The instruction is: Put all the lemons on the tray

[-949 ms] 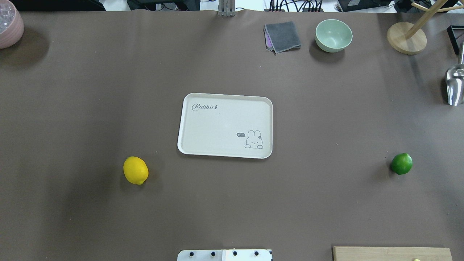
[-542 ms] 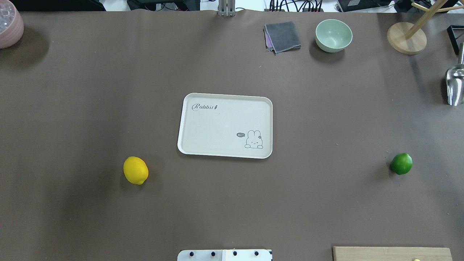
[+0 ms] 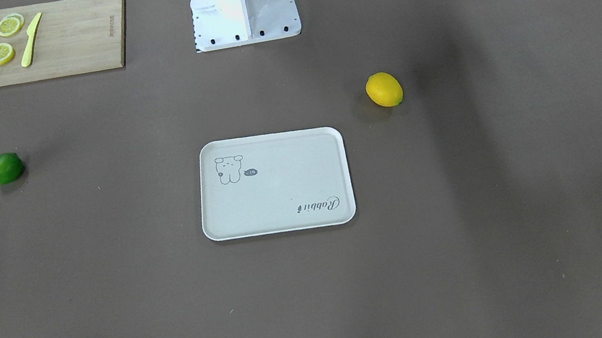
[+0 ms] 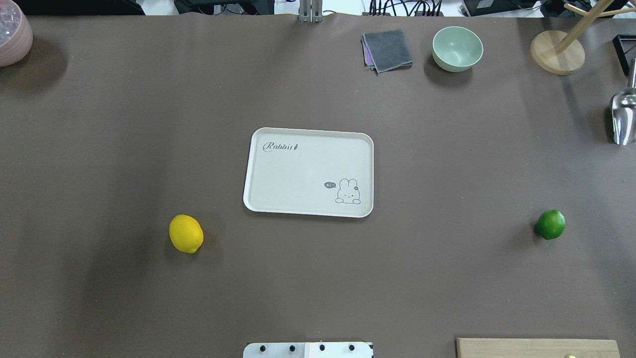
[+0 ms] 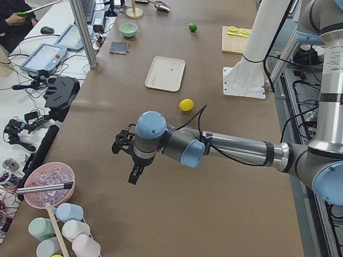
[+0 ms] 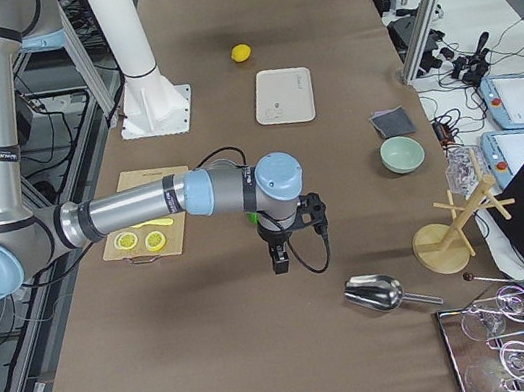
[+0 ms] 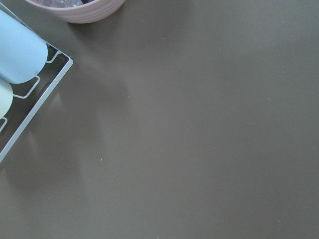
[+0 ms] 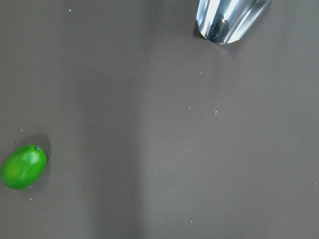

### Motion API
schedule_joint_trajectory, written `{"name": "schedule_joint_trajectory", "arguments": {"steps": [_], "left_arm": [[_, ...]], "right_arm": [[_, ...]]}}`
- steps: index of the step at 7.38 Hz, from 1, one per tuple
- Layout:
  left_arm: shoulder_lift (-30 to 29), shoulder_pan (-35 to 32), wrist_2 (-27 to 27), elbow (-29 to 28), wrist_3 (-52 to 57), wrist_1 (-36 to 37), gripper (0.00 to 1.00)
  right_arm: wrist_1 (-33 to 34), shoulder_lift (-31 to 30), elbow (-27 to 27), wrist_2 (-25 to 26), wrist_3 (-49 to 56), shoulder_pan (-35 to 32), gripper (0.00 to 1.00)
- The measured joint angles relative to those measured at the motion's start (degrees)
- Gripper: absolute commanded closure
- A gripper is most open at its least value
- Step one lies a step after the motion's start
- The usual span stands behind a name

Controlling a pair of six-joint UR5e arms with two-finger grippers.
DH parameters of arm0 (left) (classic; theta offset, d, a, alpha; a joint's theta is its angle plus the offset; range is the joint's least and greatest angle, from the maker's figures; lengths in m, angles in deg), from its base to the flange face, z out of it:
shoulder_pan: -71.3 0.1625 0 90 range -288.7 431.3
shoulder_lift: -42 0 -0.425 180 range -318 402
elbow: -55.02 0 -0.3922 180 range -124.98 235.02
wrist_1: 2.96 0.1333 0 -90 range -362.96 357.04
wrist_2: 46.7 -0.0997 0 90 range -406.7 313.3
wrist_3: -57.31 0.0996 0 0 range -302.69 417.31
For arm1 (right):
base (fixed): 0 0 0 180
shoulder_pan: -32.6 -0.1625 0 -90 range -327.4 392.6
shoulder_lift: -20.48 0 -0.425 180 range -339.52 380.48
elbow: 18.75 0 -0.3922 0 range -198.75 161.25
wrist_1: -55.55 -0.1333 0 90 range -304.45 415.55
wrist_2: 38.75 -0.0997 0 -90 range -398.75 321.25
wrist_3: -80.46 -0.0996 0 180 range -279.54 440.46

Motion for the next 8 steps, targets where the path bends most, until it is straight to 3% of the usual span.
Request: {"name": "schedule_joint_trajectory", "arguments": {"steps": [4,8], "left_arm": [[-0.66,2.14,1.85,1.10,-18.19,-8.20,0.02],[-0.61,7.77,2.19,4.66,-34.90,-11.17,0.02]], "right_arm": [[-6.26,1.72,2.10,-2.51,-4.70,1.93,0.00],[-17.62,2.82,2.35,-2.30,-26.84,10.97,0.00]]}}
